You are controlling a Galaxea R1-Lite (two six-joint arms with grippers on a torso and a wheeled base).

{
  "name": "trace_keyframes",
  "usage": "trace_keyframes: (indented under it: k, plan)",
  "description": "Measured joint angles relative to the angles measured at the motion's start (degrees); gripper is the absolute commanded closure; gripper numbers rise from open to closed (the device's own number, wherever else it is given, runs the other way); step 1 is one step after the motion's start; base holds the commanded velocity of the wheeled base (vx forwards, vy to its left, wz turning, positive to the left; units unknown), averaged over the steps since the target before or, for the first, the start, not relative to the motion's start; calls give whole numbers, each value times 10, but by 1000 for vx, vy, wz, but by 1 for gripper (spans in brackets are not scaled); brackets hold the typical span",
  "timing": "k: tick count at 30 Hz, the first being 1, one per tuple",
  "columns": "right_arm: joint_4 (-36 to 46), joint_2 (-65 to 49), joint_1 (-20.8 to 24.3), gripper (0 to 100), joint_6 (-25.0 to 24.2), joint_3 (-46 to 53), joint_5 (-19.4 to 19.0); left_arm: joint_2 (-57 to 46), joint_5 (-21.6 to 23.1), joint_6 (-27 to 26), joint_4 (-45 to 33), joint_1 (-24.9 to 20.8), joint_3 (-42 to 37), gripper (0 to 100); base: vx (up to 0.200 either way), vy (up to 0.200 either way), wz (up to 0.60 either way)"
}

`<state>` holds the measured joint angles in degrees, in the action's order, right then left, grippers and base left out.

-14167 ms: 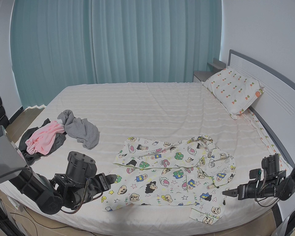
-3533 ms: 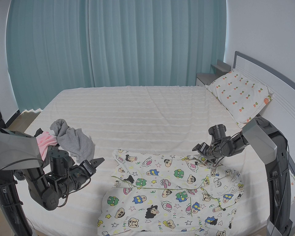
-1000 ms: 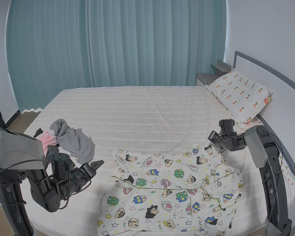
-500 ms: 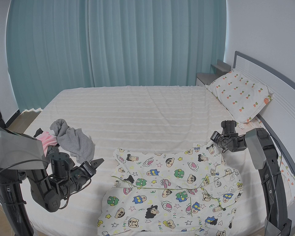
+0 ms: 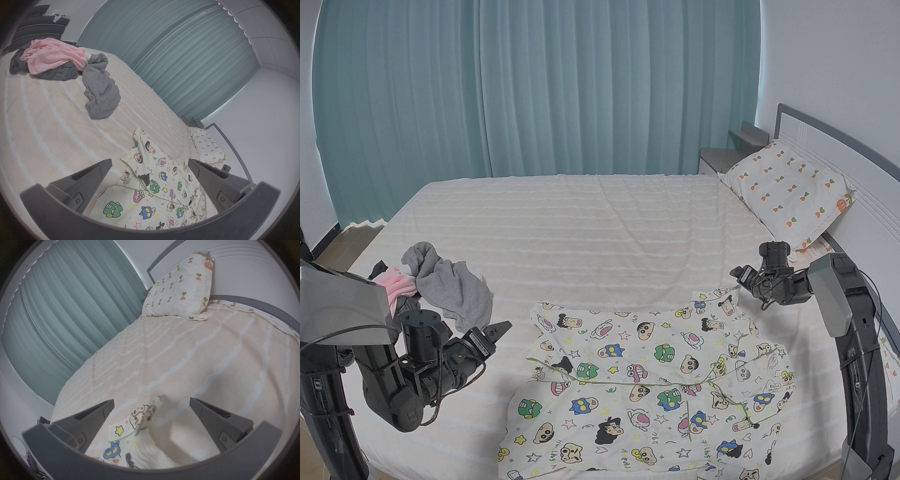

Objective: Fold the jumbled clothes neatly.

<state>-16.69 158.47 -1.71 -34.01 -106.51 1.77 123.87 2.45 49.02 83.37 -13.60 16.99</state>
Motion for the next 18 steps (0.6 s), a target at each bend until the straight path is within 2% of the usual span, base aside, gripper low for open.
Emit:
trace_keyframes:
  k: [9,18]
  plan:
    - [-31,-131,-23,0,16,205,-30,-3,-5,-9,44,-16,-6,0,0,0,0]
    - [-139,-256,-27,0,62,445,-57,-9,-9,-52,56,-38,-11,0,0,0,0]
